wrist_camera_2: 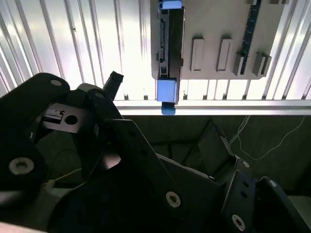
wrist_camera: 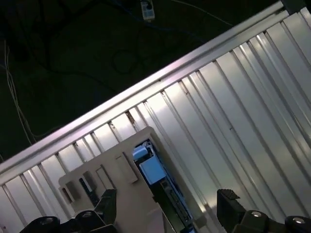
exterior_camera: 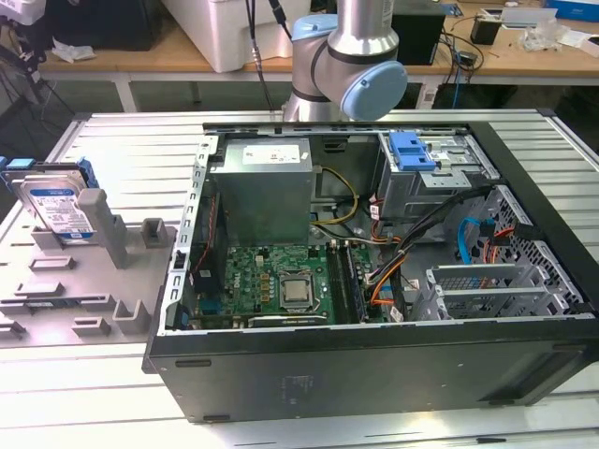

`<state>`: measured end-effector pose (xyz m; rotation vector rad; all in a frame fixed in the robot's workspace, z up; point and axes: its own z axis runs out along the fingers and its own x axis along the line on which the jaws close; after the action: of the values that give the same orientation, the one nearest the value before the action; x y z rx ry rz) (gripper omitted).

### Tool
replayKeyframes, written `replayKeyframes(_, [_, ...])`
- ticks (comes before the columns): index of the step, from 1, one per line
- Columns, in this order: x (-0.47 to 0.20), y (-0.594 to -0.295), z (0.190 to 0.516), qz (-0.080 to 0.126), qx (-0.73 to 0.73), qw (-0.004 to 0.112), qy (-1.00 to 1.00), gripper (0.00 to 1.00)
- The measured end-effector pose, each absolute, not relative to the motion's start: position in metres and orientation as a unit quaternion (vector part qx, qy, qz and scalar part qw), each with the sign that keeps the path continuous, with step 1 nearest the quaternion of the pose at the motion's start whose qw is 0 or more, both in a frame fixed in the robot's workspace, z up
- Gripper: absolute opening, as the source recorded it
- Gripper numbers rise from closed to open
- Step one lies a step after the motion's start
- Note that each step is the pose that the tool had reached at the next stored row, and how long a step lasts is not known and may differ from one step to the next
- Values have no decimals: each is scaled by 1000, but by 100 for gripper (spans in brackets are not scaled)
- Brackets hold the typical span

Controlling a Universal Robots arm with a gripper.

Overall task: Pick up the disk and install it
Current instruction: 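Pick up the disk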

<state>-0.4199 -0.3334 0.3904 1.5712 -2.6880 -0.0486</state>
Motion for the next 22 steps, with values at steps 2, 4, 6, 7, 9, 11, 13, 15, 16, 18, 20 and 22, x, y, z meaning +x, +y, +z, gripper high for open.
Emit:
replayKeyframes(2, [-420,-333,390,-15,525,14,-851,90])
replayKeyframes(4, [-420,-333,390,-15,549,15,-835,90])
replayKeyframes(6, [-420,-333,390,-14,570,15,-822,90])
replayKeyframes(7, [-420,-333,390,-14,588,15,-809,90])
replayKeyframes(9, [-420,-333,390,-14,609,16,-793,90])
replayKeyframes(11, [-420,-333,390,-13,626,16,-780,90])
replayKeyframes(13, [-420,-333,389,-13,642,16,-766,90])
replayKeyframes(15, [-420,-333,389,-12,663,17,-748,90])
replayKeyframes(16, [-420,-333,389,-12,671,17,-741,90])
replayKeyframes(18, [-420,-333,389,-12,683,17,-730,90])
replayKeyframes(20, [-420,-333,389,-12,684,17,-729,90])
replayKeyframes(22, [-420,-333,389,-12,684,17,-729,90])
